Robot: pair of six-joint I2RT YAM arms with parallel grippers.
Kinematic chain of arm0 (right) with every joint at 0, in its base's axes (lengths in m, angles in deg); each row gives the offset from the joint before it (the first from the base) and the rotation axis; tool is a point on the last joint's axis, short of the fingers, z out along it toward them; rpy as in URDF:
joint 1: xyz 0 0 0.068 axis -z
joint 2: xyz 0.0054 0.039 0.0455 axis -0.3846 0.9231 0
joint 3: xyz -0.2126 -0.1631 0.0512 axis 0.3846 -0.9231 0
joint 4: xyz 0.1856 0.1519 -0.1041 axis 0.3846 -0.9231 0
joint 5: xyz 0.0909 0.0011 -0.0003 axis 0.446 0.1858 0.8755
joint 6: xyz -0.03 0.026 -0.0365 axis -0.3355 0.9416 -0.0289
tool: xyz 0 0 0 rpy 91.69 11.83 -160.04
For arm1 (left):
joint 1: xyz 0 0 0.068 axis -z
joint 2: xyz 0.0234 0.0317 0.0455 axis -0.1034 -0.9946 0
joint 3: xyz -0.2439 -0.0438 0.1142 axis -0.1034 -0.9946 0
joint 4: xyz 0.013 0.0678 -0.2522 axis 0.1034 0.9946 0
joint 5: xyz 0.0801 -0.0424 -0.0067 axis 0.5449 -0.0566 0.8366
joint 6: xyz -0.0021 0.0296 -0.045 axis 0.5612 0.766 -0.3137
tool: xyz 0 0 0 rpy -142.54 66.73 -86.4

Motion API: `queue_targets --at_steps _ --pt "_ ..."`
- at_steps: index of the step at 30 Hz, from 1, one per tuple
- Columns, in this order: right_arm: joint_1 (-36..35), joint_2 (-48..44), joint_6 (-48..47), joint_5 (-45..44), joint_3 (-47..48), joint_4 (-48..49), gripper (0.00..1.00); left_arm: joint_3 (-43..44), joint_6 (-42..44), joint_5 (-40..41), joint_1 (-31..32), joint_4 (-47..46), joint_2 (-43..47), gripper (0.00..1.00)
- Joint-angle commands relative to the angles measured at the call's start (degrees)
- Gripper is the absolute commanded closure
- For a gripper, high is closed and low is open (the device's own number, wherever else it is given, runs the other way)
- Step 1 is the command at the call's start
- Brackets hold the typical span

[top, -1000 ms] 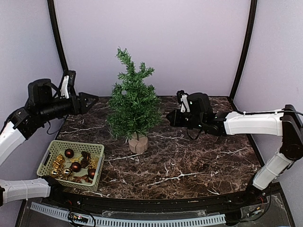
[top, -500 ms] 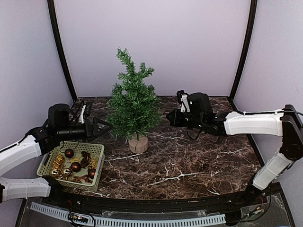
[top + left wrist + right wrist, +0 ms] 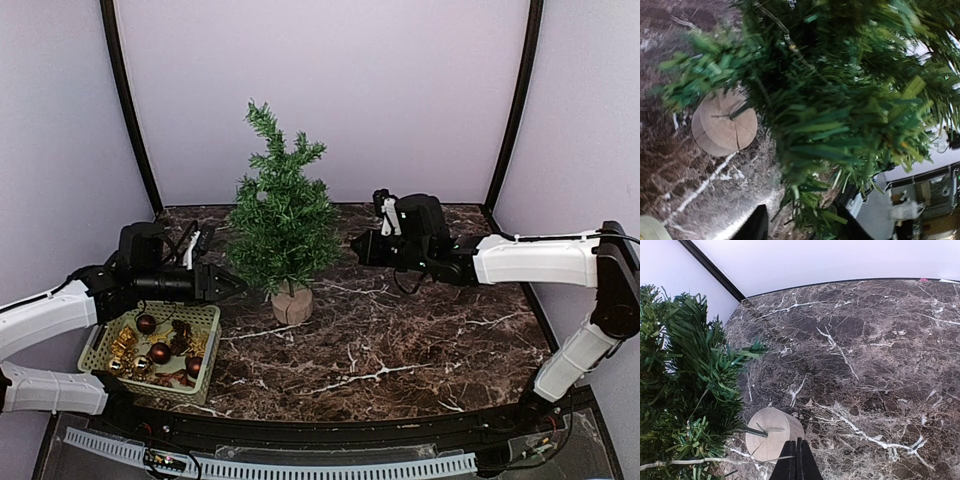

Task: Decorate the small christmas tree
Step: Turn around the Christmas tree at the center of the board.

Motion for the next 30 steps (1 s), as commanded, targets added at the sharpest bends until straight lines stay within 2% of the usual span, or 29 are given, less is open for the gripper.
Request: queue_targets --at_steps 1,3,5,13,22,25,27,30 --pt "-0.7 0.05 -0.82 0.51 2.09 1.61 1.0 1.33 2.98 1.92 0.3 2.5 1.06 0.7" --pt "-1.24 -0.15 -1.43 0.19 2.35 1.72 1.0 1.38 3.28 2.14 0.3 2.77 0.88 0.88" --pt "-1.67 -0.51 -1.88 -0.49 2.71 1.44 1.0 1.61 3.53 2.67 0.3 2.96 0.64 0.99" --pt "-3.71 -3.23 -4.74 -5.64 5.37 -4.01 1.0 5.74 9.15 11.2 -0.82 7.58 -1.26 1.0" --pt "-5.55 -5.31 -8.46 -8.97 9.27 -6.59 1.0 8.39 14.37 6.34 -10.7 2.17 -5.86 1.0" --pt "-6.5 -5.23 -10.79 -8.58 10.66 -6.76 1.0 9.81 17.15 5.76 -11.32 0.77 -7.46 0.97" --pt "-7.68 -5.4 -12.58 -8.58 11.29 -6.72 1.0 11.24 18.31 6.3 -11.52 1.17 -8.05 0.9" --pt "-9.5 -5.95 -14.78 -8.68 11.72 -6.96 1.0 12.56 19.49 9.04 -11.56 3.5 -7.23 0.65"
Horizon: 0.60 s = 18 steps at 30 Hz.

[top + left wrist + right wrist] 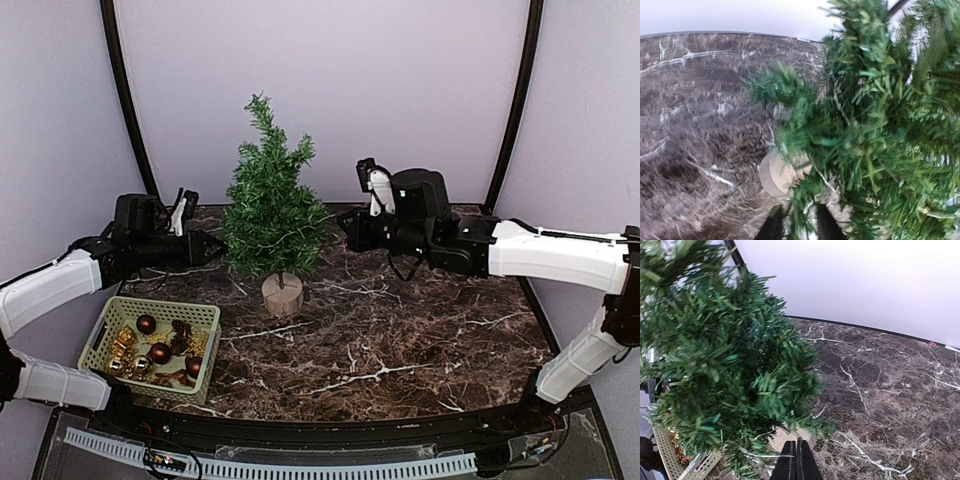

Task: Decorate the small christmas tree
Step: Turn around the Christmas tree at the center of the board.

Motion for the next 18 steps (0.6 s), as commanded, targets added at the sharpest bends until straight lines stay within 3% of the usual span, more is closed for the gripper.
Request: queue_targets --at_steps 1,2,4,6,10,18 --pt "-2.96 -2.17 -4.72 -0.99 2.04 0.32 1.0 2.66 3.41 2.61 -0.37 0.18 2.53 0.59" --pt "-3.36 -2.28 -5.09 -1.02 2.11 0.33 1.0 2.47 3.68 4.13 -0.37 1.38 3.27 0.48" --pt "-4.64 -2.51 -5.63 -1.27 2.13 0.35 1.0 2.15 3.97 6.29 -0.37 4.0 5.5 0.38" --pt "-5.37 -2.79 -5.73 -2.03 2.17 0.36 1.0 1.98 4.43 6.93 -0.37 6.87 7.78 0.34" --pt "-6.06 -2.92 -4.94 -3.86 3.41 -0.3 1.0 0.94 4.88 1.65 -0.37 9.52 13.1 0.32" --pt "-5.67 1.0 -4.37 -12.18 8.59 -5.05 1.0 -2.54 -1.18 -14.76 -0.18 1.59 15.3 0.32"
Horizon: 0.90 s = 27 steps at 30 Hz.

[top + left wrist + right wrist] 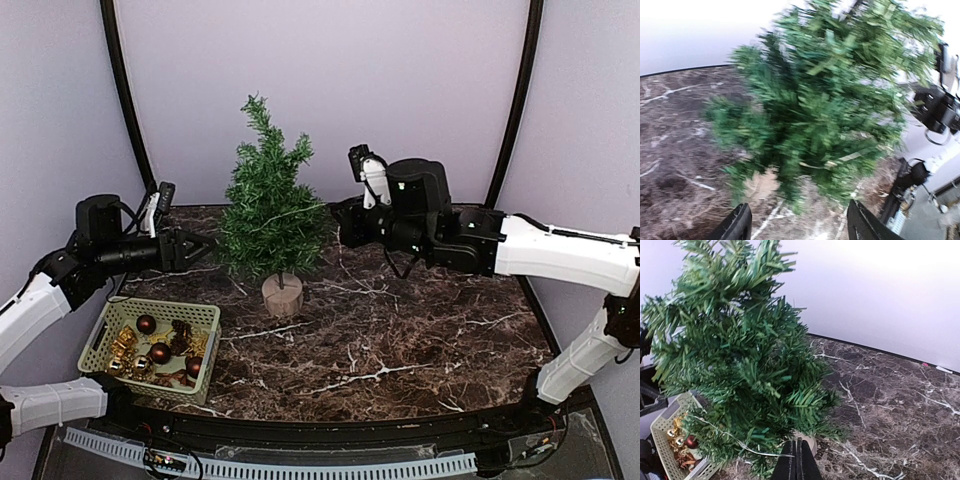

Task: Decorate the small christmas tree
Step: Turn around the Christmas tree at the center of the board.

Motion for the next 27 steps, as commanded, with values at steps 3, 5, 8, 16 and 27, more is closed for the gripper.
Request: queue_targets --at_steps 3,5,8,16,27 --pt "0.3 4.16 -0.22 -7.12 6.28 -3.76 1.0 -2.45 -4.88 -11.73 0.78 -7.28 -1.67 0.32" --pt "0.34 4.78 -0.27 -7.03 6.8 -3.86 1.0 -2.33 -4.95 -11.69 1.61 -7.95 -2.16 0.31" --pt "0.4 4.82 -0.05 -6.37 6.46 -3.29 1.0 -2.4 -5.07 -11.27 2.76 -8.66 -2.86 0.29" --pt "0.35 3.37 1.65 -4.98 4.11 -2.31 1.0 -3.52 -6.57 -7.89 6.12 -10.5 -5.07 0.45" --pt "-3.36 -4.41 -2.94 8.4 -4.81 5.57 1.0 -4.06 -7.81 -4.56 6.31 -12.73 -5.75 0.87"
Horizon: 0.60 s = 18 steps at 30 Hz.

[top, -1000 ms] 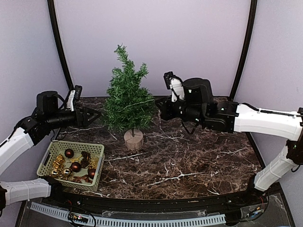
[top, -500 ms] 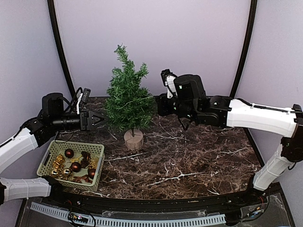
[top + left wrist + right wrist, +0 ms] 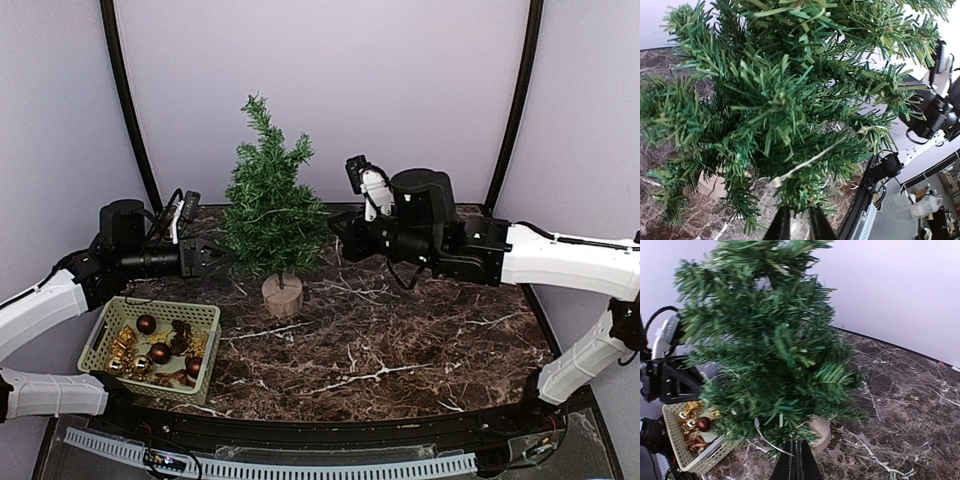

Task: Decorate the small christmas tree
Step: Turn around the Christmas tree at the center of the board, then wrap the side of the string light in the gap of the branches.

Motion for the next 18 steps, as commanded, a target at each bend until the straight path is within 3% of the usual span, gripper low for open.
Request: queue_targets --at_steps 1,5,9,13,18 --pt "-2.91 -2.95 -2.56 5.3 -2.97 5.41 1.0 -0.87 -0.49 1.17 0.23 -2.46 0.24 0.88" --pt "-3.84 -2.45 -0.97 4.45 -4.68 5.03 1.0 -0.43 0.32 2.57 0.23 -1.47 1.3 0.85" --pt "-3.9 -2.2 3.01 -1.25 -5.88 3.88 1.0 1.03 2.68 6.76 0.23 2.5 4.4 0.63" --pt "-3.86 -1.91 6.59 -8.59 -5.36 2.98 1.0 2.09 4.9 7.91 0.27 5.26 7.31 0.58" --pt "-3.72 -1.93 7.89 -10.51 -4.8 3.4 1.0 2.74 6.5 6.25 2.02 4.83 10.13 0.54"
